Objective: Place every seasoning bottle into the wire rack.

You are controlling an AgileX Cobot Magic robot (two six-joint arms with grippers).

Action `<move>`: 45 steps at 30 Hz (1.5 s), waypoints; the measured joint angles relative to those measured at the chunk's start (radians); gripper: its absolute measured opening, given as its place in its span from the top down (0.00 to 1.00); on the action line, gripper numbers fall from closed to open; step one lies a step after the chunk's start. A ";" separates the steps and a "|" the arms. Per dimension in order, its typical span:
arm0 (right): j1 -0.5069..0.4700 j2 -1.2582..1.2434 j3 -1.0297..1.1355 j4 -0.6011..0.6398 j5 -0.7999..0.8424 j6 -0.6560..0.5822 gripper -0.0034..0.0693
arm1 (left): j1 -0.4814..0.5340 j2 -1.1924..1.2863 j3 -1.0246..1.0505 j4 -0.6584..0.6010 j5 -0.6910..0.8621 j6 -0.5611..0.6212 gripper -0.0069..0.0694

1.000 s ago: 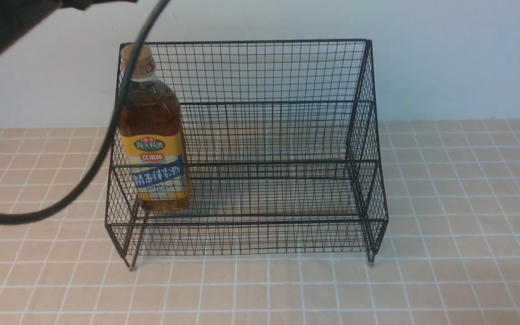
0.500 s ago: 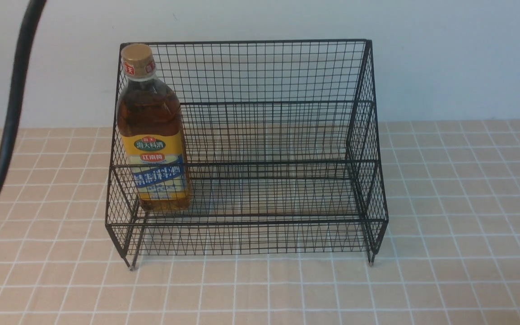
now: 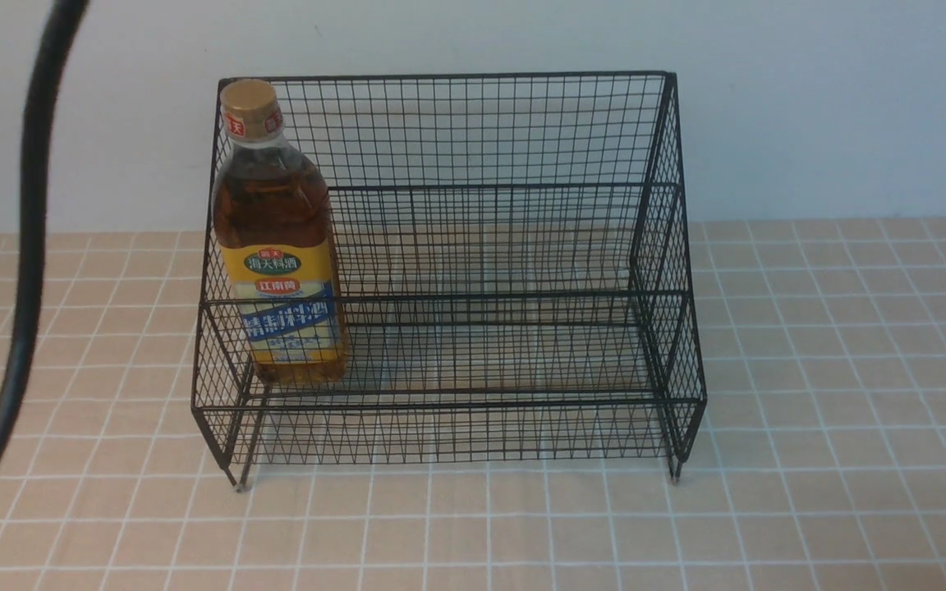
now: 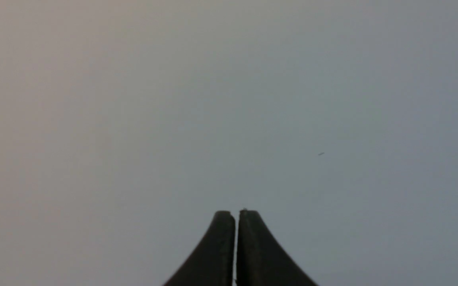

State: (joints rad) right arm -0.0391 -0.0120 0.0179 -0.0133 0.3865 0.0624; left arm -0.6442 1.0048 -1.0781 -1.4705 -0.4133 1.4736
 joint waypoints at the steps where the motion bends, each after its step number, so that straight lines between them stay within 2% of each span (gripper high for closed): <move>1: 0.000 0.000 0.000 0.000 0.000 0.000 0.97 | 0.000 0.000 0.000 0.015 0.035 -0.040 0.92; 2: 0.000 0.000 0.000 0.000 0.000 0.000 0.97 | 0.000 0.000 0.000 0.029 0.087 -0.098 0.92; 5: 0.000 0.000 0.000 0.000 0.000 0.000 0.97 | 0.000 0.000 0.001 0.030 0.193 -0.154 0.92; 11: 0.000 0.000 0.000 0.000 0.000 0.000 0.97 | 0.000 0.000 0.001 0.035 0.356 -0.108 0.92; 23: 0.000 0.000 0.000 0.000 0.000 0.000 0.97 | 0.000 0.000 0.044 0.042 0.395 -0.012 0.92; 26: 0.000 0.000 0.000 0.000 0.000 0.000 0.97 | 0.000 0.000 0.089 0.127 0.413 -0.041 0.92; 29: 0.000 0.000 0.000 0.000 0.000 0.000 0.97 | 0.000 0.000 0.101 0.303 0.468 -0.185 0.92; 30: 0.000 0.000 0.000 0.000 0.000 0.000 0.97 | 0.000 0.000 0.101 0.481 0.520 -0.367 0.92; 32: 0.000 0.000 0.000 0.000 0.000 0.000 0.97 | 0.000 0.000 0.101 0.681 0.561 -0.578 0.92; 33: 0.000 0.000 0.000 0.000 0.000 0.000 0.97 | 0.000 0.000 0.101 0.727 0.572 -0.602 0.92; 34: 0.000 0.000 0.000 0.000 0.000 0.000 0.97 | 0.000 0.000 0.101 0.865 0.601 -0.772 0.92; 35: 0.000 0.000 0.000 0.000 0.000 0.000 0.97 | 0.000 0.000 0.101 0.865 0.606 -0.772 0.92; 36: 0.000 0.000 0.000 0.000 0.000 0.000 0.97 | 0.000 0.000 0.102 1.098 0.655 -1.008 0.92; 38: 0.000 0.000 0.000 0.000 0.000 0.000 0.97 | 0.000 0.000 0.102 1.207 0.688 -1.182 0.92; 40: 0.000 0.000 0.000 0.000 0.000 0.000 0.97 | 0.000 0.000 0.103 1.411 0.731 -1.402 0.92; 41: 0.000 0.000 0.000 0.000 0.000 0.000 0.97 | 0.000 0.000 0.103 1.424 0.732 -1.427 0.92; 43: 0.000 0.000 0.000 0.000 0.000 0.000 0.97 | 0.000 0.000 0.103 1.543 0.738 -1.525 0.92; 45: 0.000 0.000 0.000 0.000 0.000 0.000 0.97 | 0.000 0.000 0.103 1.613 0.738 -1.573 0.92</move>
State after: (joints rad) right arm -0.0391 -0.0120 0.0179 -0.0133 0.3865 0.0624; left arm -0.6442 1.0043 -0.9750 0.1423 0.3248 -0.0998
